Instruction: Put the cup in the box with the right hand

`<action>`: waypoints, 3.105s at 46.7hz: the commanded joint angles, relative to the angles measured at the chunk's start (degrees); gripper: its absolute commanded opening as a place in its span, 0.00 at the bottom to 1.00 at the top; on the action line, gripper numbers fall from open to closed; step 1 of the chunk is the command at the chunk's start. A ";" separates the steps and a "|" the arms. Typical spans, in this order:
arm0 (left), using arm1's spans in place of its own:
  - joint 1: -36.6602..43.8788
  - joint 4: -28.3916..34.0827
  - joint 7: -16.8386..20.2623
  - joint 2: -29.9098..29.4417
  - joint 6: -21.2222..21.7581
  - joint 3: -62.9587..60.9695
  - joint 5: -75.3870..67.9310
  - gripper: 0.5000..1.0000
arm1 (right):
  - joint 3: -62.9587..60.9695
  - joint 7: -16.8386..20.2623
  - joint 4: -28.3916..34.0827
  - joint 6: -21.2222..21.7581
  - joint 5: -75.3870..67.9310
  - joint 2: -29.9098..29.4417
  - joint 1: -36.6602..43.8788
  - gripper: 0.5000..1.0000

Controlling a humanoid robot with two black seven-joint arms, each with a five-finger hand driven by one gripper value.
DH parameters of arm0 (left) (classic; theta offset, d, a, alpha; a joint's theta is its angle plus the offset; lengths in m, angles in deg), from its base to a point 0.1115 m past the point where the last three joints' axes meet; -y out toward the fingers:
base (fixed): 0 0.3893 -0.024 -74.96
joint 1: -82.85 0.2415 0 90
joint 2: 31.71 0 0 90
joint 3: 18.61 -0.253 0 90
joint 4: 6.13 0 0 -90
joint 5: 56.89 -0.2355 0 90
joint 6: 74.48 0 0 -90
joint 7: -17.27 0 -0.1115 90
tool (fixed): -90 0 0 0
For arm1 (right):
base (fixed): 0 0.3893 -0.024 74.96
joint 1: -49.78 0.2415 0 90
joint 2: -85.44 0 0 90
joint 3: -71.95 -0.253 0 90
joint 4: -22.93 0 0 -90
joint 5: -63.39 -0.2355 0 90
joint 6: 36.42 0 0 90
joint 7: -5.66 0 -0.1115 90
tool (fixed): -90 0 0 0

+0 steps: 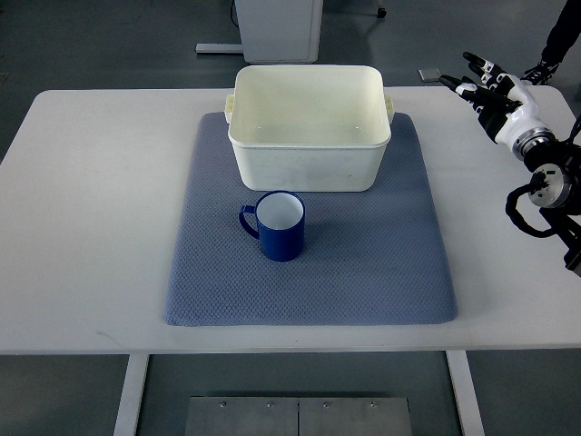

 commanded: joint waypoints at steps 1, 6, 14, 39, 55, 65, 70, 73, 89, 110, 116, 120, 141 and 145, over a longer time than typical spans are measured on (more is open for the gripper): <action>-0.05 -0.01 -0.01 0.00 0.07 -0.03 0.00 1.00 | 0.51 -0.02 0.00 0.00 0.01 0.00 -0.01 1.00; -0.05 -0.01 -0.01 0.00 -0.01 -0.03 0.00 1.00 | 0.60 -0.02 0.00 0.00 0.01 0.00 -0.01 1.00; 0.03 -0.01 -0.01 0.00 -0.01 -0.03 0.00 1.00 | 0.60 -0.11 0.09 0.00 0.01 0.00 0.17 1.00; 1.09 -0.01 -0.01 0.00 -0.01 -0.12 0.00 1.00 | 0.42 -0.20 0.53 0.17 -0.08 0.44 4.74 1.00; 1.09 -0.01 -0.01 0.00 -0.01 -0.11 0.00 1.00 | 0.42 -0.82 2.64 2.20 0.01 0.61 7.82 1.00; 1.09 -0.01 -0.01 0.00 -0.01 -0.12 0.00 1.00 | 0.42 -0.99 7.91 3.43 0.62 1.31 9.22 1.00; 1.09 -0.01 -0.01 0.00 -0.01 -0.12 0.00 1.00 | 0.42 -0.99 11.69 3.43 1.68 2.46 9.31 1.00; 1.09 -0.01 -0.01 0.00 -0.01 -0.12 0.00 1.00 | 0.42 -0.99 12.92 3.43 2.03 3.07 9.75 1.00; 1.09 -0.01 -0.01 0.00 -0.01 -0.12 0.00 1.00 | 0.42 -0.99 13.98 4.75 2.55 4.65 10.19 1.00; 1.09 -0.01 -0.01 0.00 -0.01 -0.12 0.00 1.00 | 2.00 -4.24 23.03 6.59 8.71 6.76 9.49 1.00; 1.09 -0.01 -0.01 0.00 -0.01 -0.12 0.00 1.00 | 4.64 -6.00 24.08 7.56 11.25 6.76 9.40 1.00; 1.09 -0.01 -0.01 0.00 -0.01 -0.12 0.00 1.00 | 6.13 -7.93 26.01 8.17 13.98 6.76 9.14 1.00; 1.09 -0.01 -0.01 0.00 -0.01 -0.12 0.00 1.00 | 12.02 -15.41 34.28 12.30 25.67 7.56 4.57 1.00; 1.09 -0.01 -0.01 0.00 -0.01 -0.12 0.00 1.00 | 12.73 -15.49 34.19 12.30 25.67 6.94 3.25 1.00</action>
